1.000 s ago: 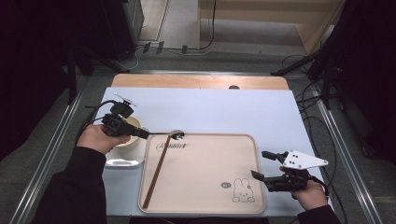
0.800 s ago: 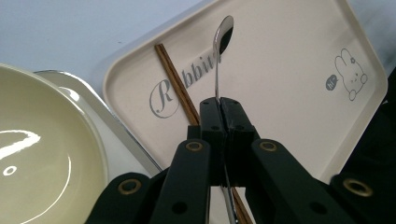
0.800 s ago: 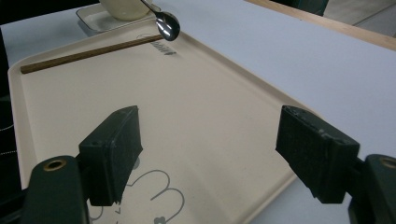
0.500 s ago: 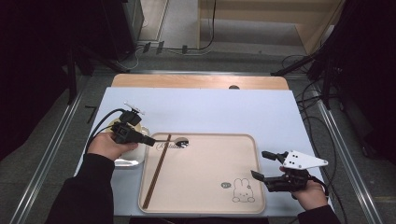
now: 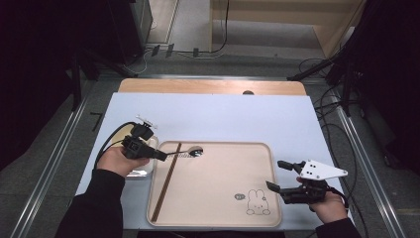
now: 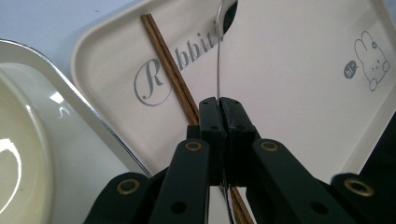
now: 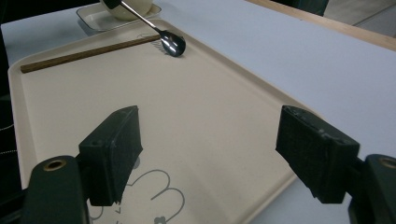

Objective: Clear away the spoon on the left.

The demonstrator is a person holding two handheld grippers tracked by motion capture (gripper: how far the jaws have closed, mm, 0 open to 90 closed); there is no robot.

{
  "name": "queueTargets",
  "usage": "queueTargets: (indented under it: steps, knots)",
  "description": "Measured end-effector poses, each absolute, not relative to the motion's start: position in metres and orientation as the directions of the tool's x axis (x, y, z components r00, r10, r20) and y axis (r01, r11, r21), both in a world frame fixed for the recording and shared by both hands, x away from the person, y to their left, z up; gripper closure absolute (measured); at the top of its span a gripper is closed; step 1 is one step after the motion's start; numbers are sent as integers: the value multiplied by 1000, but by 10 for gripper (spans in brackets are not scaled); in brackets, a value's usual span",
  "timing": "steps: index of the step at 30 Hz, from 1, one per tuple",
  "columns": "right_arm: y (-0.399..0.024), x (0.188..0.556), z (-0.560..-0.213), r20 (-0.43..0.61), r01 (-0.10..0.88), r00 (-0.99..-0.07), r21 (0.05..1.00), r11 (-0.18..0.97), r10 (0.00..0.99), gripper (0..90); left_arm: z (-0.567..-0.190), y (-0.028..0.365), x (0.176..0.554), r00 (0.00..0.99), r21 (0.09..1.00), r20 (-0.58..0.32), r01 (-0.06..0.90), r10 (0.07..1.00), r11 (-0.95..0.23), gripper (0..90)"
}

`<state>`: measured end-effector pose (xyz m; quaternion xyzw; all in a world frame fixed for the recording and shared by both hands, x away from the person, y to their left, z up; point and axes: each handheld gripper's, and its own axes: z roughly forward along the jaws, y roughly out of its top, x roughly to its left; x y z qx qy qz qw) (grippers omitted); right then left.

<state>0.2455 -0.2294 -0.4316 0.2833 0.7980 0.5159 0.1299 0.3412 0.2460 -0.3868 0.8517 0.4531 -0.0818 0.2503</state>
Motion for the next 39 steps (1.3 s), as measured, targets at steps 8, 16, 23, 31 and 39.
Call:
queueTargets:
  steps: [8,16,23,31,39]
  knots:
    - [-229,245,-431,84,318,-807,896,310,585,222,-400,240,335,571,351,-375,817,730,-458,889]
    - [-228,245,-432,80,314,-809,897,312,582,222,-407,236,329,565,362,-375,819,735,-444,888]
    - [-229,245,-432,78,309,-811,898,312,579,222,-415,231,323,558,356,-372,824,741,-442,884]
    - [-228,245,-431,77,308,-813,898,314,577,222,-421,225,317,561,358,-374,822,739,-443,882]
    - [-228,245,-431,79,308,-813,899,311,577,222,-428,217,310,566,352,-368,819,738,-453,872]
